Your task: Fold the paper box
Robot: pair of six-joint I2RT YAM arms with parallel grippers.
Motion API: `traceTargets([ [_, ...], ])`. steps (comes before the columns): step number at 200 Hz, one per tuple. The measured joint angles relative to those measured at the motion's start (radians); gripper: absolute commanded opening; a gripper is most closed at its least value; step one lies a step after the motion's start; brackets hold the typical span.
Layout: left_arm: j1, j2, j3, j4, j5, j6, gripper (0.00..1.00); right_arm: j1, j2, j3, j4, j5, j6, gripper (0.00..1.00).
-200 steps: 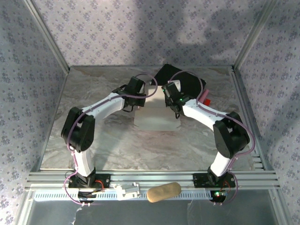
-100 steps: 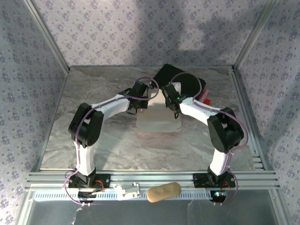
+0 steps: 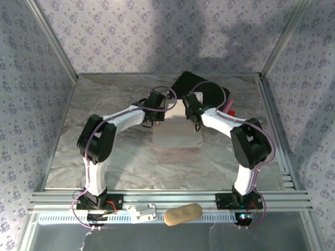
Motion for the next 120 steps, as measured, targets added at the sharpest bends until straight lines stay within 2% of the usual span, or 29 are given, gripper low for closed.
traceTargets([
  [57,0.000,0.000,0.000,-0.004,0.000,0.000,0.00,-0.010,0.021,0.000,0.016,-0.003,0.000,0.18],
  [87,0.000,0.000,0.000,-0.008,0.000,0.000,0.00,-0.013,0.029,-0.001,0.026,-0.007,0.000,0.23],
  [120,0.000,0.000,0.000,-0.013,0.000,0.000,0.00,-0.028,0.023,-0.046,0.089,-0.041,-0.003,0.25],
])
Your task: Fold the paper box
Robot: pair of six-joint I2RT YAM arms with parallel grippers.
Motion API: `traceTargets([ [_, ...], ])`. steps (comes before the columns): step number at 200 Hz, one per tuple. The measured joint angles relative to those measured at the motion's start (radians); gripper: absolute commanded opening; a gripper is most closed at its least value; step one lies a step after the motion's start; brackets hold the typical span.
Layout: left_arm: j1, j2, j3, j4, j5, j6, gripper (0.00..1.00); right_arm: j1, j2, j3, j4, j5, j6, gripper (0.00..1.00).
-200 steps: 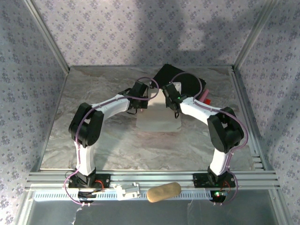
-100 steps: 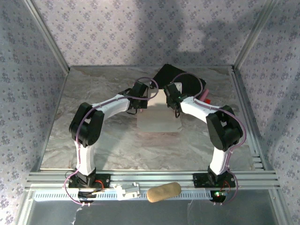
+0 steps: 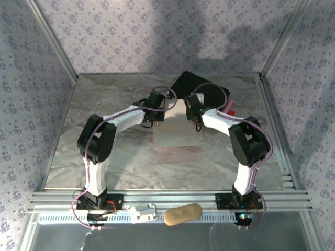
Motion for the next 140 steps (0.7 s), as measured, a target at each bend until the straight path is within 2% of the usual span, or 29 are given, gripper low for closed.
traceTargets([
  [79,0.013,0.032,0.017,-0.006,0.012,0.000,0.00,-0.057,-0.043,-0.075,0.110,-0.162,-0.061,0.25],
  [140,0.014,0.047,0.039,-0.013,0.011,0.000,0.00,-0.053,-0.006,-0.018,0.069,-0.148,-0.068,0.16],
])
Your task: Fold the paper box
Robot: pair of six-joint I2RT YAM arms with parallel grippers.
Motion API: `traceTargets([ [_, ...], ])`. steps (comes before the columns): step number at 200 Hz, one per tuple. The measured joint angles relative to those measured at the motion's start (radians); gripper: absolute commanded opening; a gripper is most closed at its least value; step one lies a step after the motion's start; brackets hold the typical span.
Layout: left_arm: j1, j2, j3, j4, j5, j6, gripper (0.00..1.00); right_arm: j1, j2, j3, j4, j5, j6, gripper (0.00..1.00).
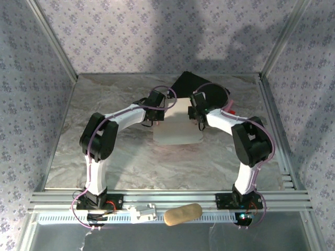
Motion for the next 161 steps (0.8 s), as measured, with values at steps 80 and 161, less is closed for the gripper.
traceTargets([
  [80,0.003,0.018,0.024,-0.001,0.008,0.000,0.00,0.079,0.058,0.113,-0.159,0.230,0.047,0.00],
  [161,0.003,0.025,0.034,0.000,0.037,-0.018,0.00,0.103,0.114,0.183,-0.248,0.340,0.093,0.00],
])
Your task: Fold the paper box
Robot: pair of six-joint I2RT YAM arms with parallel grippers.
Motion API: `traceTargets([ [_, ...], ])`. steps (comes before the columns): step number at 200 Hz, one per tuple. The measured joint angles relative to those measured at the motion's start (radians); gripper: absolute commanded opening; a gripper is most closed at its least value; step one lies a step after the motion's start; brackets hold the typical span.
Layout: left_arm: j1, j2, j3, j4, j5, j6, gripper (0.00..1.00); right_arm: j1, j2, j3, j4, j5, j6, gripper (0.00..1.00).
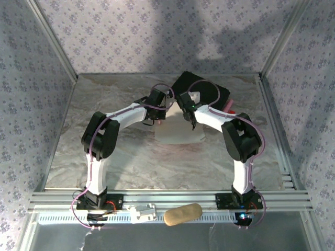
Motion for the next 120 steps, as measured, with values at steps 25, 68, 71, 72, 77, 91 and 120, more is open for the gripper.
traceTargets([
  [25,0.000,0.000,0.000,-0.002,-0.008,0.000,0.00,-0.008,-0.011,-0.024,0.037,-0.034,-0.006,0.00],
  [68,0.000,0.002,0.002,-0.002,-0.011,0.003,0.00,-0.023,-0.035,-0.058,0.076,-0.079,-0.012,0.09],
  [71,0.000,0.002,0.003,-0.002,-0.011,0.003,0.00,-0.023,-0.036,-0.060,0.078,-0.080,-0.012,0.10],
  [72,0.000,0.003,0.003,-0.003,-0.011,0.003,0.00,-0.023,-0.036,-0.060,0.079,-0.080,-0.012,0.10],
  [77,0.000,0.004,0.006,-0.004,-0.012,0.003,0.00,-0.024,-0.037,-0.064,0.083,-0.082,-0.014,0.11],
  [91,0.000,0.006,0.008,-0.005,-0.014,0.003,0.00,-0.029,-0.043,-0.074,0.098,-0.092,-0.016,0.14],
  [120,0.000,0.008,0.014,-0.009,-0.016,0.003,0.00,-0.052,-0.066,-0.111,0.142,-0.133,-0.029,0.21],
])
